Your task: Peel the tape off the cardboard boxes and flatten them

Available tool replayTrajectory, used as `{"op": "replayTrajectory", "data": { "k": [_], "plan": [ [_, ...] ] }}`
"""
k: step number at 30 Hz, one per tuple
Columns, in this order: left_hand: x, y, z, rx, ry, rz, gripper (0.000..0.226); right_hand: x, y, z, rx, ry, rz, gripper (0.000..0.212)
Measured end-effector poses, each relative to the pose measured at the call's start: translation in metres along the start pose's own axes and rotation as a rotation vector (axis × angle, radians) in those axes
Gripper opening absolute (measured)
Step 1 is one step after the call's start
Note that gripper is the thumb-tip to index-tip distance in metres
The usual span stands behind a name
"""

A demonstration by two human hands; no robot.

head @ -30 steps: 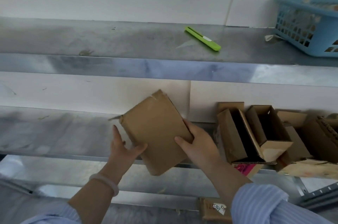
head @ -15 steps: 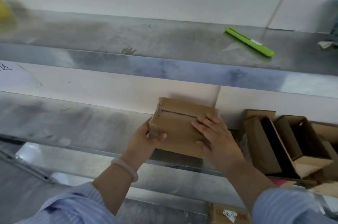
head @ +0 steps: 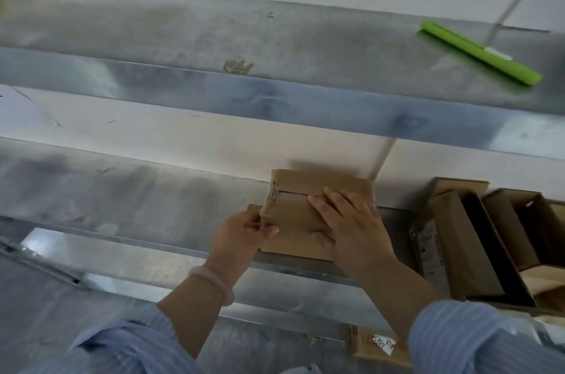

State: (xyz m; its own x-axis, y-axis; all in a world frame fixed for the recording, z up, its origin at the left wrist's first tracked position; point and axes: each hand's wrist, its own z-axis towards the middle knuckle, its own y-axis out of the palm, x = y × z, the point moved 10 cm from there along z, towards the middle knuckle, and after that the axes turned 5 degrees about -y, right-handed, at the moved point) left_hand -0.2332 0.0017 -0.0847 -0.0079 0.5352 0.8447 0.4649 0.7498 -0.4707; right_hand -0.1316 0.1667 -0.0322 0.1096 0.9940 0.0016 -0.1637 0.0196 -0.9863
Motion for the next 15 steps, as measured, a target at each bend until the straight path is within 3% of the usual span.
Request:
{"op": "replayTrajectory", "data": {
  "k": [6,15],
  "plan": [
    [-0.013,-0.023,-0.003,0.081,-0.021,-0.105,0.037,-0.017,-0.007,0.003,0.091,0.038,-0.098,0.061],
    [0.003,-0.04,-0.003,0.117,0.176,0.115,0.026,-0.027,-0.003,0.006,0.108,0.046,-0.137,0.062]
  ]
}}
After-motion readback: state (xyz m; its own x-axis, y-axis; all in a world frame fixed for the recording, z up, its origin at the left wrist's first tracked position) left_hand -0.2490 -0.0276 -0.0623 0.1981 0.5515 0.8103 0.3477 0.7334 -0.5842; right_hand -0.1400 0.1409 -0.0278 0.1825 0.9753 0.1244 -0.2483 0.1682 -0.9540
